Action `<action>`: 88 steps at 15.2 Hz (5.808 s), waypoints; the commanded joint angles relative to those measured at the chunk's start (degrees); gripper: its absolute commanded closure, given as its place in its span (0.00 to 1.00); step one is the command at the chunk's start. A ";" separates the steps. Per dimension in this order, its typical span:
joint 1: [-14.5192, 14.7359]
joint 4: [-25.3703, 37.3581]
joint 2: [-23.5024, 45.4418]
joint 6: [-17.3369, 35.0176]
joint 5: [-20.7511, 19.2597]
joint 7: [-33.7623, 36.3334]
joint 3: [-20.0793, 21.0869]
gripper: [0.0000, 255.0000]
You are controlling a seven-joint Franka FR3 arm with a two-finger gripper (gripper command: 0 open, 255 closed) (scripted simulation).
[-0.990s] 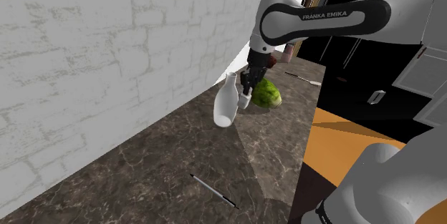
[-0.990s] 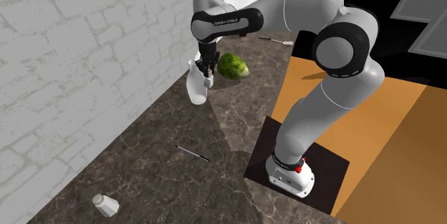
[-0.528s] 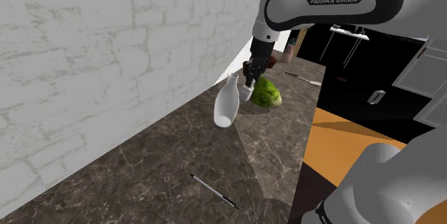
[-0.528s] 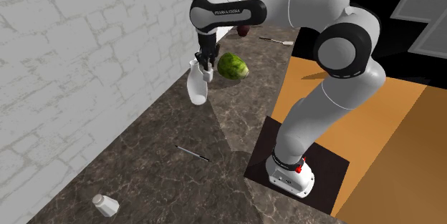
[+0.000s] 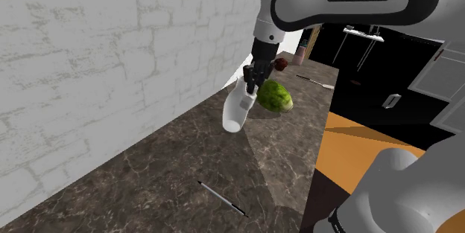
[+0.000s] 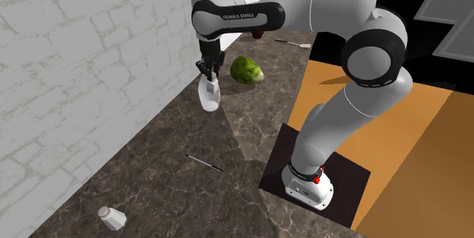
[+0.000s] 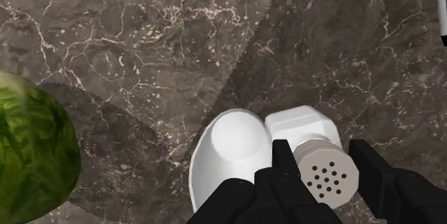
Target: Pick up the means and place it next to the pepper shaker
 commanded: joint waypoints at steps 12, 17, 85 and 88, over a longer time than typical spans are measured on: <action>7.03 1.95 1.81 0.44 4.04 18.19 12.51 1.00; 9.52 5.65 5.35 0.60 4.56 25.39 17.28 1.00; 30.20 33.27 49.16 12.93 -14.75 63.63 30.70 0.00; 30.15 34.31 48.54 11.34 -14.38 63.39 30.91 0.00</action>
